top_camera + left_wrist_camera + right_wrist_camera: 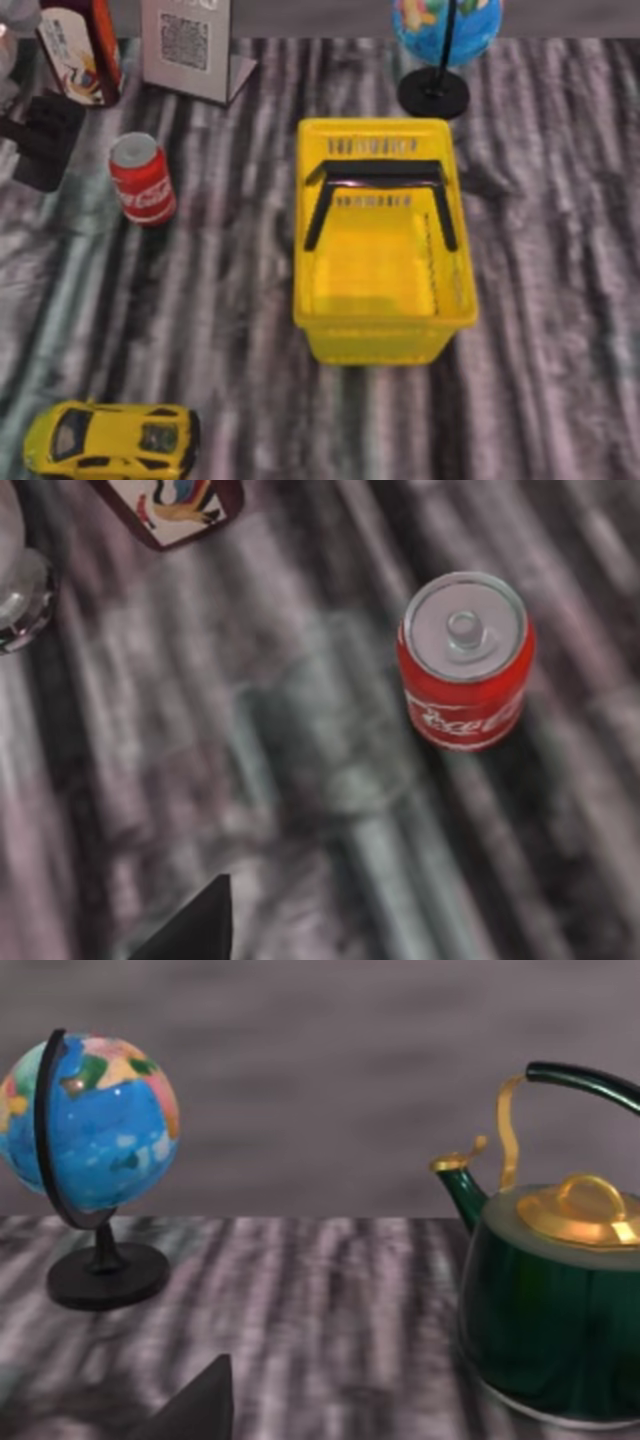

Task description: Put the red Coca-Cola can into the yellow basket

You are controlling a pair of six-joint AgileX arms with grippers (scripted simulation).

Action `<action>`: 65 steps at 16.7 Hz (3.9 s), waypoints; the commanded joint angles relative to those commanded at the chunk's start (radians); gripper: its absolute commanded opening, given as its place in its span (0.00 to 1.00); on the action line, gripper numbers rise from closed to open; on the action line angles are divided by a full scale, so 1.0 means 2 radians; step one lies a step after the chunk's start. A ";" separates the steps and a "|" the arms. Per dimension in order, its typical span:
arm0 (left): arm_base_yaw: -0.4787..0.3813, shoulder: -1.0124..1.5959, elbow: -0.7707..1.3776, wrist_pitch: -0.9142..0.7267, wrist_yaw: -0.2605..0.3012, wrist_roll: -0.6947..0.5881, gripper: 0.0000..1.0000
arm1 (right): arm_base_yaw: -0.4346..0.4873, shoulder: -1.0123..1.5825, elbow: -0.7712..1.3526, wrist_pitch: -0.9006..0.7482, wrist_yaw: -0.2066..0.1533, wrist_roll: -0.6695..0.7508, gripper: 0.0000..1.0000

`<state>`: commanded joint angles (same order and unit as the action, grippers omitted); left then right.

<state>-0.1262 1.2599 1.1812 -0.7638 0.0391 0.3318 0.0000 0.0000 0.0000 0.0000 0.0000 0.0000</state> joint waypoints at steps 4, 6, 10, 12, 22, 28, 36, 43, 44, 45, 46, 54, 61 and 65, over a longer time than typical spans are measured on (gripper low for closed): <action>-0.010 0.206 0.194 -0.118 -0.005 0.053 1.00 | 0.000 0.000 0.000 0.000 0.000 0.000 1.00; -0.014 0.301 0.283 -0.173 -0.008 0.078 1.00 | 0.000 0.000 0.000 0.000 0.000 0.000 1.00; -0.022 0.459 0.435 -0.263 -0.013 0.121 1.00 | 0.000 0.000 0.000 0.000 0.000 0.000 1.00; -0.025 0.518 0.491 -0.297 -0.014 0.138 1.00 | 0.000 0.000 0.000 0.000 0.000 0.000 1.00; -0.025 0.581 0.548 -0.331 -0.017 0.156 1.00 | 0.000 0.000 0.000 0.000 0.000 0.000 1.00; -0.027 0.580 0.463 -0.245 -0.017 0.156 1.00 | 0.000 0.000 0.000 0.000 0.000 0.000 1.00; -0.027 0.581 0.452 -0.235 -0.017 0.157 0.77 | 0.000 0.000 0.000 0.000 0.000 0.000 1.00; -0.027 0.581 0.452 -0.235 -0.017 0.157 0.25 | 0.000 0.000 0.000 0.000 0.000 0.000 1.00; -0.027 0.581 0.452 -0.235 -0.017 0.157 0.17 | 0.000 0.000 0.000 0.000 0.000 0.000 1.00; -0.027 0.581 0.452 -0.235 -0.017 0.157 0.10 | 0.000 0.000 0.000 0.000 0.000 0.000 1.00; -0.027 0.581 0.452 -0.235 -0.017 0.157 0.02 | 0.000 0.000 0.000 0.000 0.000 0.000 1.00; -0.027 0.581 0.452 -0.235 -0.017 0.157 0.00 | 0.000 0.000 0.000 0.000 0.000 0.000 1.00; -0.036 0.577 0.419 -0.156 0.044 0.132 0.00 | 0.000 0.000 0.000 0.000 0.000 0.000 1.00; -0.048 0.565 0.366 0.000 0.150 0.082 0.00 | 0.000 0.000 0.000 0.000 0.000 0.000 1.00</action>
<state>-0.2213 2.3891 1.9134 -0.7646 0.3382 0.4964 0.0000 0.0000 0.0000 0.0000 0.0000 0.0000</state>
